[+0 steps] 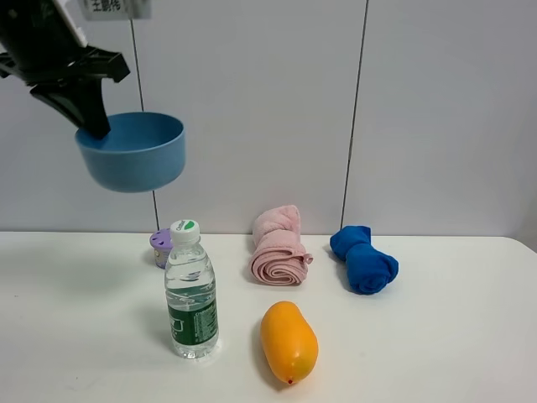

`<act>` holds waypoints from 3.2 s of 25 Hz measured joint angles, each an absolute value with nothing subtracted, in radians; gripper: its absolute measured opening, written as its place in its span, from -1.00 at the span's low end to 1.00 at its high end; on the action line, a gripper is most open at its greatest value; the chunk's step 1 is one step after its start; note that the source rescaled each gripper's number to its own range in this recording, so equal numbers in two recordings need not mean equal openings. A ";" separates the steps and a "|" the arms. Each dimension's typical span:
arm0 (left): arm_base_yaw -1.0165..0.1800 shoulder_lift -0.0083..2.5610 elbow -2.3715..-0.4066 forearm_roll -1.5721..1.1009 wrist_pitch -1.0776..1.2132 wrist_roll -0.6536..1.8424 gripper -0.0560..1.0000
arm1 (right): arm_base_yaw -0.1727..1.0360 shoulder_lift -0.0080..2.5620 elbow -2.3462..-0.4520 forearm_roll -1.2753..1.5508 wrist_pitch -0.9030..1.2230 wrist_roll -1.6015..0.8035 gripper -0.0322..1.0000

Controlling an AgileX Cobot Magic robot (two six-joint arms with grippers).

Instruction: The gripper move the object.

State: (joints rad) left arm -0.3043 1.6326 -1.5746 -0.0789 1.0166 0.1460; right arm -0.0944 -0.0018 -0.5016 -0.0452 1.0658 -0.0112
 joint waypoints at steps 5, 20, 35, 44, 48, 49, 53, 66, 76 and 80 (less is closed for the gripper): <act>-0.450 1.638 -1.625 -0.081 1.027 0.147 -0.89 | -0.094 -0.002 -0.502 -0.045 1.066 -0.011 1.00; -0.725 1.856 -1.633 -0.213 0.834 0.283 -0.89 | -0.094 -0.002 -0.502 -0.045 1.066 -0.011 1.00; -0.760 2.119 -1.793 -0.305 0.664 0.445 -0.89 | -0.094 -0.002 -0.502 -0.045 1.066 -0.011 1.00; -0.789 2.299 -1.892 -0.363 0.707 0.525 -0.89 | -0.094 -0.002 -0.502 -0.045 1.066 -0.011 1.00; -0.789 2.347 -1.892 -0.364 0.653 0.573 -0.89 | -0.094 -0.002 -0.502 -0.045 1.066 -0.011 1.00; -0.789 2.354 -1.892 -0.364 0.635 0.585 -0.89 | -0.094 -0.002 -0.502 -0.045 1.066 -0.011 1.00; -0.789 2.378 -1.892 -0.364 0.600 0.608 -0.89 | -0.094 -0.002 -0.502 -0.045 1.066 -0.011 1.00; -0.791 2.397 -1.892 -0.320 0.574 0.615 -0.89 | -0.094 -0.002 -0.502 -0.045 1.066 -0.011 1.00; -0.791 2.397 -1.892 -0.318 0.563 0.615 -0.77 | -0.094 -0.002 -0.502 -0.045 1.066 -0.011 1.00; -0.791 2.397 -1.892 -0.315 0.547 0.604 0.10 | -0.094 -0.002 -0.502 -0.045 1.066 -0.011 1.00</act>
State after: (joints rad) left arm -0.7906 2.3971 -1.8924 -0.3154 0.5467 0.6037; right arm -0.0944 -0.0018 -0.5016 -0.0452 1.0658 -0.0112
